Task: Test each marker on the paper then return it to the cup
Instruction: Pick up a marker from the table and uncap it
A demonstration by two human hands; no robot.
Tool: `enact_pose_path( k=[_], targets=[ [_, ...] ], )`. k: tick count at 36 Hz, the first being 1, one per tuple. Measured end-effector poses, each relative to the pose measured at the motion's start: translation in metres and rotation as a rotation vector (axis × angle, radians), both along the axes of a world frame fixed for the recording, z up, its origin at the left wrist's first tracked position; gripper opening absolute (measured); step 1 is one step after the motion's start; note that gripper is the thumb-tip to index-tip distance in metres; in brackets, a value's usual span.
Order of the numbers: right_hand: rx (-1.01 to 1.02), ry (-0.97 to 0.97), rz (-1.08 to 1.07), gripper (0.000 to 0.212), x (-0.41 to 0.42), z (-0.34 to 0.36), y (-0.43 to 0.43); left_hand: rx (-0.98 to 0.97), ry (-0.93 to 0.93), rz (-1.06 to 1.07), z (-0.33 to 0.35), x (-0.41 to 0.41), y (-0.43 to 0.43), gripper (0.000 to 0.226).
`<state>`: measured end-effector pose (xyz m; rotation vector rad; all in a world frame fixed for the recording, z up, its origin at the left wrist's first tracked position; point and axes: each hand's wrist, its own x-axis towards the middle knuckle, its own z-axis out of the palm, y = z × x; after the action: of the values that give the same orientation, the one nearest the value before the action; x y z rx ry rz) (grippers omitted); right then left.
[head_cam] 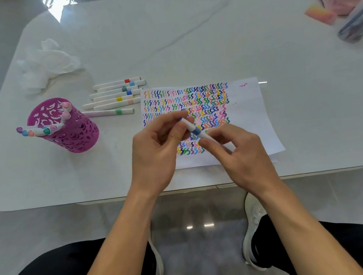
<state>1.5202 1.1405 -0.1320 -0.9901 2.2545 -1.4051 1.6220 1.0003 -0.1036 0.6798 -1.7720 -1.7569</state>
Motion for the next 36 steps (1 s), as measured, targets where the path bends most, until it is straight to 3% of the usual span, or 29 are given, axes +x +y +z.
enact_pose_path(
  k=[5,12,19,36],
  targets=[
    [0.117,0.145,-0.027,0.016,-0.01,0.0,0.007,-0.109,-0.211,-0.071,-0.01,0.003,-0.001,0.014],
    [0.235,0.341,0.045,0.028,-0.009,-0.002,0.009,-0.397,-0.433,-0.188,-0.019,0.001,0.004,0.014],
    [0.365,0.311,0.098,0.032,-0.007,-0.005,0.008,-0.542,-0.502,-0.247,-0.022,-0.001,0.005,0.016],
    [0.439,0.394,0.045,0.049,-0.003,-0.005,0.013,-0.201,-0.388,-0.159,-0.023,0.0,0.008,0.018]
  ],
)
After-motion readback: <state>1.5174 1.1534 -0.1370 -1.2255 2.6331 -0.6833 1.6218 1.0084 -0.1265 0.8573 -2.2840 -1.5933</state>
